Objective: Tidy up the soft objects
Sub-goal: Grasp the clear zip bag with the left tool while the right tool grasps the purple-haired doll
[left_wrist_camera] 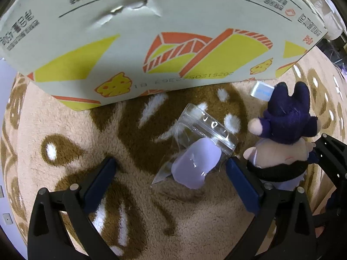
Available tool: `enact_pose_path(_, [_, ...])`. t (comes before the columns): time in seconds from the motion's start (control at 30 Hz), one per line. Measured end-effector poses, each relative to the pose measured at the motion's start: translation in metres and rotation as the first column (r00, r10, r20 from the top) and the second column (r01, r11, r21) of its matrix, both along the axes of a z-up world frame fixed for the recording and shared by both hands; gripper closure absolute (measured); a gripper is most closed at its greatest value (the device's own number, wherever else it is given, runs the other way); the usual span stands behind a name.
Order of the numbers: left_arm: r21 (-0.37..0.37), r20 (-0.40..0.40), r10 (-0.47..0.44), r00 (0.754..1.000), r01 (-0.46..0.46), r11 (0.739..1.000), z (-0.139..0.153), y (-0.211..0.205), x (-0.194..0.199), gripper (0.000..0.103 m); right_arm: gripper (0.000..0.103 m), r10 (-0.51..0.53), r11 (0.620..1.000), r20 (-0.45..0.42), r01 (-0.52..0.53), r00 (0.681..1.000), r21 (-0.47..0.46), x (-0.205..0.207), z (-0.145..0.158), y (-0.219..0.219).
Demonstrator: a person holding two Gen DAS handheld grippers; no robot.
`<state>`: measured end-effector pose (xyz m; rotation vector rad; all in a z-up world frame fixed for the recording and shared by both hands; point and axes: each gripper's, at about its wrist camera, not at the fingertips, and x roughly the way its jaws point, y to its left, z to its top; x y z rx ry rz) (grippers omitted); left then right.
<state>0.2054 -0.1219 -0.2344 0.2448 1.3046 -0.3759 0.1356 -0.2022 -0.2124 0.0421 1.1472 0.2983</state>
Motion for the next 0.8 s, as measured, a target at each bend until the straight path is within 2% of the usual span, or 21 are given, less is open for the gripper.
enact_pose_path(0.1, [-0.002,0.008,0.007,1.0,-0.007,1.0,-0.002,-0.001,0.001,0.003,0.04,0.003,1.0,0.0,-0.003,1.0,0.0,-0.001,0.0,-0.001])
enact_pose_path(0.23, [0.002,0.032,0.014,0.999,-0.014,1.0,0.003,0.006,-0.001,0.01,0.04,0.0,1.0,0.002,0.0,1.0,0.005,0.0,0.001,-0.005])
enact_pose_path(0.33, [0.007,0.068,0.019,0.998,-0.02,1.0,0.007,0.01,-0.001,0.022,0.04,-0.005,1.0,0.002,0.005,1.0,0.01,0.001,0.001,-0.008])
enact_pose_path(0.4, [0.002,0.069,0.029,0.997,-0.029,1.0,0.008,0.013,0.0,0.026,0.04,-0.004,1.0,0.002,0.004,1.0,0.008,0.002,0.002,-0.008])
enact_pose_path(0.57, [0.001,0.077,0.052,0.996,-0.052,0.999,0.013,0.022,0.002,0.05,0.04,-0.002,1.0,0.003,0.002,1.0,0.007,0.002,0.002,-0.009])
enact_pose_path(0.7, [-0.036,0.061,0.094,0.994,-0.092,0.995,0.015,0.032,0.007,0.054,0.04,0.0,1.0,0.005,0.0,1.0,0.005,0.002,0.003,-0.01])
enact_pose_path(0.8, [-0.032,0.074,0.096,0.993,-0.094,0.995,0.02,0.035,0.008,0.056,0.04,0.0,1.0,0.007,0.0,1.0,0.005,0.001,0.001,-0.009])
